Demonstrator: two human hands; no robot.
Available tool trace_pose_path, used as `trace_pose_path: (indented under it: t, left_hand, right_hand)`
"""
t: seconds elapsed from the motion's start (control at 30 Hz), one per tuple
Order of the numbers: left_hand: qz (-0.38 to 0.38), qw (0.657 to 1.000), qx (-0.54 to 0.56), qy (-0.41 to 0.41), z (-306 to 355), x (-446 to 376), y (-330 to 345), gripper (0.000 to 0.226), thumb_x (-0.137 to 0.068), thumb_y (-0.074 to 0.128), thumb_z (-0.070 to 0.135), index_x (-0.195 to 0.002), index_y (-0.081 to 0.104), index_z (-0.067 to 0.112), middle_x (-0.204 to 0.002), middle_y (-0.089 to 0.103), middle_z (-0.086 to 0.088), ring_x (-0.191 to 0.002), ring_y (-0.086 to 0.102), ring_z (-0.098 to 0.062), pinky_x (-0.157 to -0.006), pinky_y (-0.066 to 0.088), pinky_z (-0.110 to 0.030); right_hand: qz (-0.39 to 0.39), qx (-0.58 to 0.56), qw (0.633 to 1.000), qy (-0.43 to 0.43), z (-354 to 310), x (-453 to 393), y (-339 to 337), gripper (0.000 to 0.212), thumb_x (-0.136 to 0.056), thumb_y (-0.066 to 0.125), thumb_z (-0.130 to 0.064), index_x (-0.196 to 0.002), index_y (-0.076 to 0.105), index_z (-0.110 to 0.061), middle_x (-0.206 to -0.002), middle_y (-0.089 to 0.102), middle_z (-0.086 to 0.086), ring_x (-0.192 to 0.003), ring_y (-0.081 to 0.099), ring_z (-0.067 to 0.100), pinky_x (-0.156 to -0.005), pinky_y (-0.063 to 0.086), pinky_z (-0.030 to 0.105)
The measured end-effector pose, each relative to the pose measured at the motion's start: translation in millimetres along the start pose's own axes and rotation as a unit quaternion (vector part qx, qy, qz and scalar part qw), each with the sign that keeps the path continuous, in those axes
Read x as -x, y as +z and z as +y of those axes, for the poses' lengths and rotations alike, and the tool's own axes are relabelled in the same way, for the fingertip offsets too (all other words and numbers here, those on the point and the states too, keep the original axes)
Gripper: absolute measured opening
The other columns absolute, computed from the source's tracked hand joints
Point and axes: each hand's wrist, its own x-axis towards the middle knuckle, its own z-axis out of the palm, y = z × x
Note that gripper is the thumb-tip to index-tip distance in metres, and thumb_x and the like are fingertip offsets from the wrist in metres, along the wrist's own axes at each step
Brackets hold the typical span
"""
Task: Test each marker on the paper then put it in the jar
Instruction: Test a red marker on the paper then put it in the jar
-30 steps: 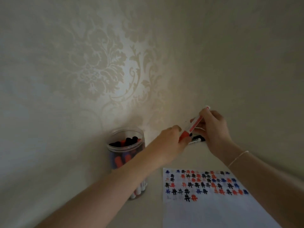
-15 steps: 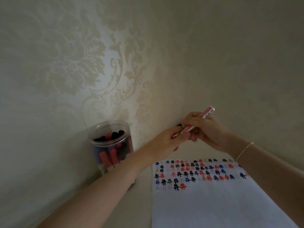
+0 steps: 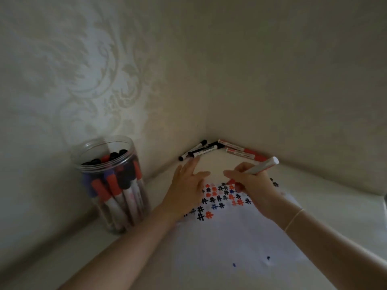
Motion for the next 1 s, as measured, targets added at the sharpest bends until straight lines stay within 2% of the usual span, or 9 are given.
trace_pose_path:
  t: [0.1, 0.2, 0.3, 0.37, 0.5, 0.6, 0.77, 0.9, 1.0]
  left_hand:
    - [-0.042, 0.996, 0.075, 0.019, 5, 16, -6, 0.037, -0.101, 0.039, 0.015, -0.135, 0.053, 0.023, -0.149, 0.038, 0.008, -0.139, 0.032, -0.008, -0.113, 0.021, -0.018]
    - [-0.075, 0.991, 0.107, 0.000, 1, 30, -4, 0.038, -0.101, 0.039, 0.014, -0.134, 0.054, 0.026, -0.144, 0.045, 0.013, -0.133, 0.040, -0.004, -0.111, 0.029, -0.020]
    - [-0.079, 0.992, 0.093, 0.003, -1, 32, 2, 0.040, -0.100, 0.039, 0.014, -0.134, 0.055, 0.027, -0.145, 0.044, 0.013, -0.134, 0.038, -0.003, -0.113, 0.029, -0.024]
    - [-0.079, 0.993, 0.085, 0.002, 1, 31, 2, 0.040, -0.099, 0.039, 0.013, -0.134, 0.054, 0.027, -0.146, 0.043, 0.013, -0.135, 0.037, -0.003, -0.113, 0.028, -0.024]
    - [-0.081, 0.994, 0.067, 0.009, 2, 30, 1, 0.041, -0.100, 0.038, 0.012, -0.136, 0.051, 0.025, -0.148, 0.041, 0.011, -0.136, 0.034, -0.005, -0.109, 0.021, -0.015]
    - [-0.080, 0.994, 0.067, 0.012, 3, 30, 0, 0.041, -0.101, 0.037, 0.011, -0.136, 0.052, 0.024, -0.148, 0.040, 0.013, -0.136, 0.033, -0.004, -0.104, 0.018, -0.009]
    - [-0.081, 0.994, 0.071, 0.007, 0, 30, 0, 0.040, -0.101, 0.037, 0.013, -0.135, 0.053, 0.025, -0.148, 0.041, 0.012, -0.137, 0.034, -0.005, -0.110, 0.023, -0.019]
    - [-0.081, 0.994, 0.066, 0.006, -1, 30, 0, 0.040, -0.101, 0.037, 0.013, -0.135, 0.053, 0.026, -0.148, 0.040, 0.013, -0.136, 0.034, -0.005, -0.108, 0.023, -0.016]
    - [-0.078, 0.995, 0.069, 0.007, -2, 30, 0, 0.041, -0.100, 0.037, 0.013, -0.135, 0.053, 0.026, -0.148, 0.040, 0.014, -0.136, 0.034, -0.003, -0.108, 0.023, -0.015]
  right_hand:
    - [0.011, -0.024, 1.000, -0.002, 14, 10, 12, 0.029, -0.086, 0.060, 0.001, -0.062, 0.045, -0.007, -0.055, 0.048, 0.011, -0.040, 0.045, 0.019, -0.043, 0.038, 0.030]
    - [0.045, 0.055, 0.997, -0.010, 28, 14, 24, 0.028, -0.082, 0.058, 0.002, -0.059, 0.046, -0.006, -0.051, 0.049, 0.010, -0.037, 0.047, 0.017, -0.040, 0.039, 0.024]
    - [0.088, 0.138, 0.985, -0.048, 35, 15, 31, 0.029, -0.078, 0.062, -0.003, -0.054, 0.046, -0.008, -0.044, 0.045, 0.003, -0.032, 0.042, 0.007, -0.036, 0.035, 0.018]
    - [0.103, 0.155, 0.981, -0.056, 37, 15, 31, 0.029, -0.076, 0.064, -0.005, -0.054, 0.046, -0.008, -0.043, 0.046, 0.002, -0.032, 0.042, 0.007, -0.035, 0.035, 0.018]
    - [0.115, 0.168, 0.978, -0.044, 39, 14, 31, 0.019, -0.076, 0.064, -0.007, -0.061, 0.054, -0.001, -0.045, 0.053, 0.010, -0.031, 0.044, 0.009, -0.035, 0.036, 0.017]
    - [0.107, 0.181, 0.976, -0.052, 39, 15, 32, 0.019, -0.077, 0.065, -0.007, -0.063, 0.056, 0.002, -0.048, 0.055, 0.011, -0.033, 0.045, 0.010, -0.035, 0.038, 0.019]
    - [0.122, 0.211, 0.967, -0.074, 43, 13, 35, 0.024, -0.075, 0.059, -0.002, -0.059, 0.042, -0.008, -0.050, 0.039, 0.004, -0.047, 0.036, 0.015, -0.039, 0.029, 0.020]
    - [0.095, 0.167, 0.980, -0.054, 39, 15, 34, 0.017, -0.077, 0.061, -0.002, -0.063, 0.053, 0.000, -0.048, 0.053, 0.012, -0.032, 0.045, 0.012, -0.035, 0.039, 0.019]
    - [0.083, 0.184, 0.978, -0.057, 40, 16, 37, 0.020, -0.077, 0.061, -0.003, -0.062, 0.049, -0.003, -0.049, 0.049, 0.009, -0.035, 0.043, 0.013, -0.035, 0.036, 0.018]
